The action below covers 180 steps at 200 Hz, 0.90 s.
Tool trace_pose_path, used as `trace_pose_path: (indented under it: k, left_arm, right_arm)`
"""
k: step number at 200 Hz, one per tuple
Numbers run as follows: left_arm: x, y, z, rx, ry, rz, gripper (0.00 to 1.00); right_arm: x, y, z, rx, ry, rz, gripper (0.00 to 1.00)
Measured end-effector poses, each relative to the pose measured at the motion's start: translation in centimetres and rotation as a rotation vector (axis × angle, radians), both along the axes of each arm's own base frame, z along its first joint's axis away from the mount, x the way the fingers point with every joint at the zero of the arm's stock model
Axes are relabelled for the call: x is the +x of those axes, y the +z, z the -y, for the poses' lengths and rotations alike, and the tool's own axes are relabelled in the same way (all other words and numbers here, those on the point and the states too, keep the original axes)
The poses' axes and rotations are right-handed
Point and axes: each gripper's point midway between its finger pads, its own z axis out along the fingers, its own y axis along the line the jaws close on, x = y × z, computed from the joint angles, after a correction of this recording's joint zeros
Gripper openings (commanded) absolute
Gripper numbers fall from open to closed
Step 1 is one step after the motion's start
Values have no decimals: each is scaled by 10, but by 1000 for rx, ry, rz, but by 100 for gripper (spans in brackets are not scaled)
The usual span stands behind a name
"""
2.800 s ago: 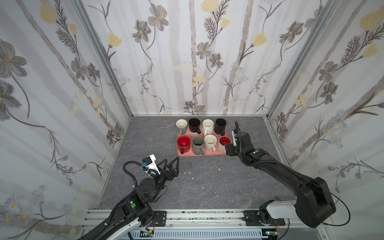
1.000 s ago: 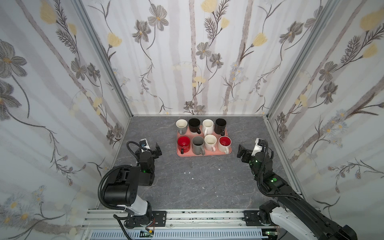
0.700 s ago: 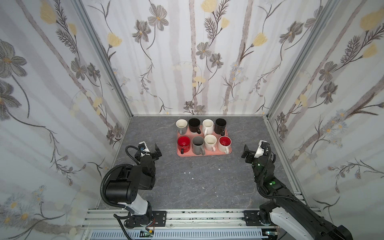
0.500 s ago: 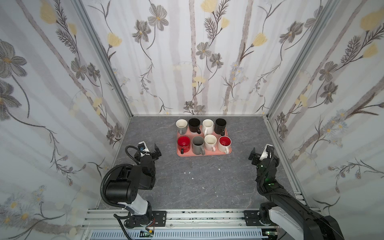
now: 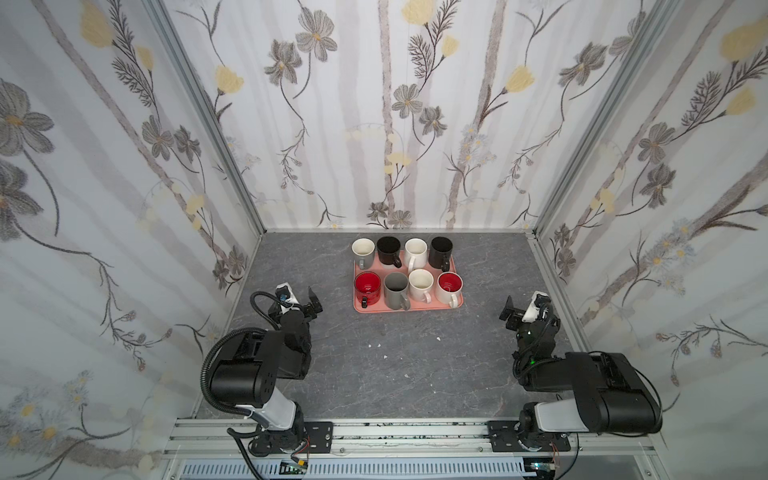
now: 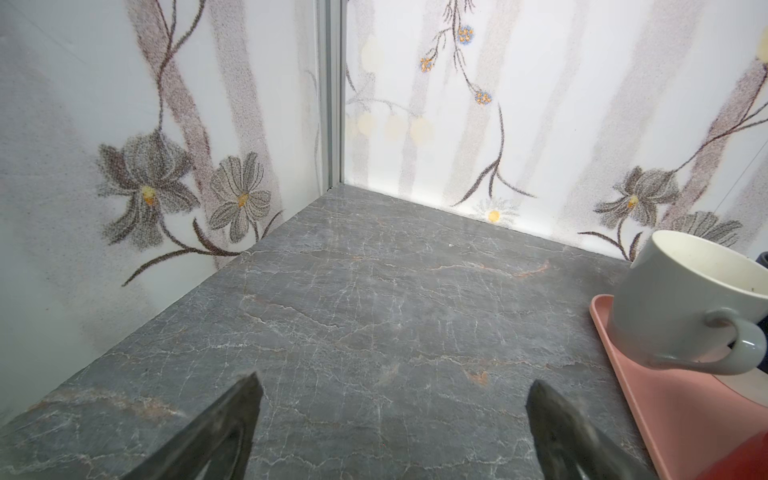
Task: Turn the mug right side up
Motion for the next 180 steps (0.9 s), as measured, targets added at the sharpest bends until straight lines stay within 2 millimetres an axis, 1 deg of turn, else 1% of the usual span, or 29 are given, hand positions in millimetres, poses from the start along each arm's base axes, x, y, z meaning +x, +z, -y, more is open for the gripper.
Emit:
trace_pose_path:
  k: [14, 24, 37, 56, 180]
  left_arm:
    - [0, 0, 0, 0, 0, 0, 100]
    - [0, 0, 0, 0, 0, 0, 100]
    - [0, 0, 0, 0, 0, 0, 100]
    - [0, 0, 0, 0, 0, 0, 100]
    - [0, 0, 0, 0, 0, 0, 100]
  right_arm:
    - [6, 0, -5, 4, 29, -4, 100]
    - [17, 11, -6, 3, 35, 24, 100]
    - [22, 21, -10, -3, 49, 58, 100]
    - [22, 15, -13, -4, 61, 34, 100]
    - [21, 14, -13, -7, 54, 34, 100]
